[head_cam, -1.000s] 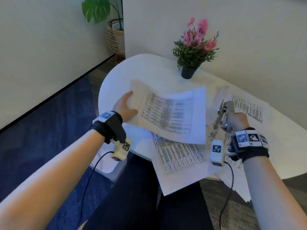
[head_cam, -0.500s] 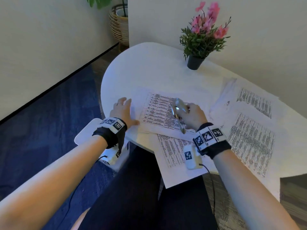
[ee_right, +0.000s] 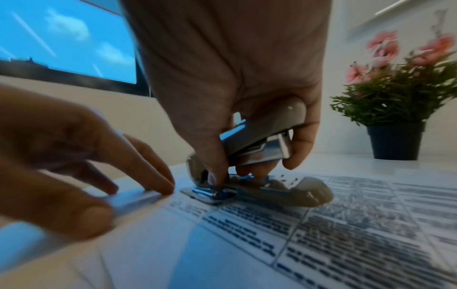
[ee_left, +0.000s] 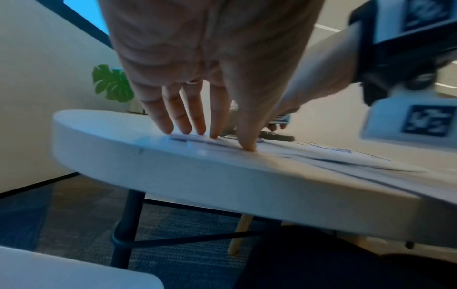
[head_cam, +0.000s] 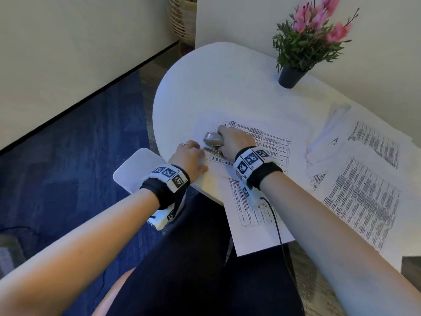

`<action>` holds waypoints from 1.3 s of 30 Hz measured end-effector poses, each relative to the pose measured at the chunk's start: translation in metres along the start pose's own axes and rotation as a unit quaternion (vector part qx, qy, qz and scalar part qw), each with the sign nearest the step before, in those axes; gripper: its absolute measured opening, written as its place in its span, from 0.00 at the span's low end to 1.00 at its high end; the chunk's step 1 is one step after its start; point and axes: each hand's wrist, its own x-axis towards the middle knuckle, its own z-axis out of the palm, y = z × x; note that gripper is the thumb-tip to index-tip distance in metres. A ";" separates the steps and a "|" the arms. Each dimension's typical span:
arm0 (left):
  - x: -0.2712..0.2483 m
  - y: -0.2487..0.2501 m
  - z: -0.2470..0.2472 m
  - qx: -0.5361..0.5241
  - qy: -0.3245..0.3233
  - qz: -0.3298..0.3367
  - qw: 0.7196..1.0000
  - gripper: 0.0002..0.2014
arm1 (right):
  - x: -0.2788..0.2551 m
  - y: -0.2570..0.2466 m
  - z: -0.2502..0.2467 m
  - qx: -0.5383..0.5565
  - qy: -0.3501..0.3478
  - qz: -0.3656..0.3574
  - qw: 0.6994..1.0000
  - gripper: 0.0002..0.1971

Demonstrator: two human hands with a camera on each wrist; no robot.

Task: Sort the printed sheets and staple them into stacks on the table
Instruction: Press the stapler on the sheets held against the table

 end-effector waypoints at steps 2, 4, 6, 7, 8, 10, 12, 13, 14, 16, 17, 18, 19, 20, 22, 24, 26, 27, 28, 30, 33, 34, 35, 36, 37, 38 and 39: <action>-0.007 -0.002 0.004 0.023 -0.032 0.021 0.999 0.33 | 0.005 -0.003 0.006 -0.005 0.004 0.001 1.000 0.16; -0.011 -0.005 0.005 0.034 -0.064 0.037 0.997 0.37 | 0.007 -0.001 0.010 0.000 -0.001 0.002 1.000 0.17; -0.011 -0.008 0.008 0.037 -0.073 0.046 0.996 0.35 | 0.008 0.007 0.009 -0.006 -0.017 0.007 1.000 0.17; -0.010 -0.010 0.009 0.036 -0.069 0.052 0.996 0.34 | 0.008 0.013 0.007 -0.013 -0.026 0.019 0.999 0.18; -0.009 -0.011 0.009 0.033 -0.065 0.059 0.996 0.32 | 0.007 0.021 0.003 -0.021 -0.033 0.038 0.999 0.19; -0.007 -0.014 0.008 0.014 -0.061 0.067 0.996 0.29 | 0.009 0.043 -0.004 -0.049 -0.051 0.071 0.995 0.21; -0.004 -0.015 0.004 -0.003 -0.055 0.070 0.996 0.27 | 0.013 0.063 -0.013 -0.067 -0.092 0.091 0.989 0.20; -0.002 -0.015 0.003 -0.007 -0.045 0.066 0.997 0.24 | 0.018 0.071 -0.017 -0.063 -0.109 0.101 0.987 0.21; -0.001 -0.014 0.002 -0.009 -0.030 0.052 0.998 0.22 | 0.021 0.077 -0.021 -0.045 -0.123 0.113 0.985 0.24; -0.001 -0.011 -0.001 -0.017 0.011 -0.018 1.000 0.24 | 0.026 0.084 -0.026 -0.007 -0.130 0.130 0.983 0.29; -0.002 -0.010 -0.002 -0.020 0.029 -0.061 0.998 0.28 | 0.030 0.087 -0.026 0.007 -0.129 0.131 0.983 0.30; -0.002 -0.009 -0.003 -0.028 0.035 -0.094 0.995 0.32 | 0.033 0.090 -0.027 0.023 -0.126 0.129 0.983 0.30; -0.002 -0.007 -0.005 -0.040 0.030 -0.117 0.992 0.35 | 0.036 0.094 -0.026 0.046 -0.113 0.125 0.985 0.28; 0.000 -0.006 -0.007 -0.054 0.021 -0.134 0.989 0.36 | 0.040 0.098 -0.027 0.065 -0.099 0.129 0.985 0.29; 0.005 -0.005 -0.012 -0.076 0.000 -0.171 0.982 0.35 | 0.043 0.104 -0.031 0.094 -0.079 0.149 0.981 0.38; 0.013 -0.005 -0.017 -0.068 -0.017 -0.189 0.979 0.31 | 0.044 0.107 -0.035 0.057 -0.093 0.149 0.983 0.33; 0.020 -0.004 -0.020 -0.053 -0.042 -0.193 0.979 0.25 | 0.042 0.106 -0.037 0.016 -0.110 0.150 0.982 0.23; 0.023 -0.004 -0.020 -0.048 -0.054 -0.197 0.978 0.23 | 0.041 0.106 -0.038 0.008 -0.113 0.151 0.982 0.20; 0.026 -0.005 -0.021 -0.041 -0.063 -0.200 0.977 0.20 | 0.040 0.105 -0.038 0.004 -0.116 0.151 0.982 0.19; 0.031 -0.007 -0.023 -0.025 -0.065 -0.199 0.977 0.14 | 0.040 0.107 -0.037 0.029 -0.107 0.151 0.982 0.19; 0.039 -0.014 -0.027 -0.035 -0.061 -0.187 0.980 0.05 | 0.033 0.107 -0.041 0.069 -0.106 0.144 0.982 0.15; 0.040 -0.016 -0.027 -0.046 -0.063 -0.181 0.980 0.05 | 0.030 0.105 -0.044 0.073 -0.103 0.143 0.982 0.12; 0.042 -0.016 -0.028 -0.059 -0.063 -0.178 0.980 0.05 | 0.029 0.105 -0.046 0.075 -0.097 0.146 0.982 0.11; 0.045 -0.017 -0.030 -0.073 -0.052 -0.174 0.981 0.05 | 0.028 0.104 -0.050 0.074 -0.090 0.150 0.982 0.11; 0.048 -0.018 -0.032 -0.087 -0.033 -0.176 0.980 0.04 | 0.028 0.103 -0.054 0.078 -0.082 0.156 0.981 0.14; 0.049 -0.019 -0.035 -0.098 -0.006 -0.177 0.979 0.02 | 0.027 0.101 -0.058 0.086 -0.077 0.166 0.979 0.17; 0.052 -0.020 -0.039 -0.108 0.026 -0.178 0.978 0.04 | 0.026 0.100 -0.062 0.100 -0.069 0.180 0.976 0.20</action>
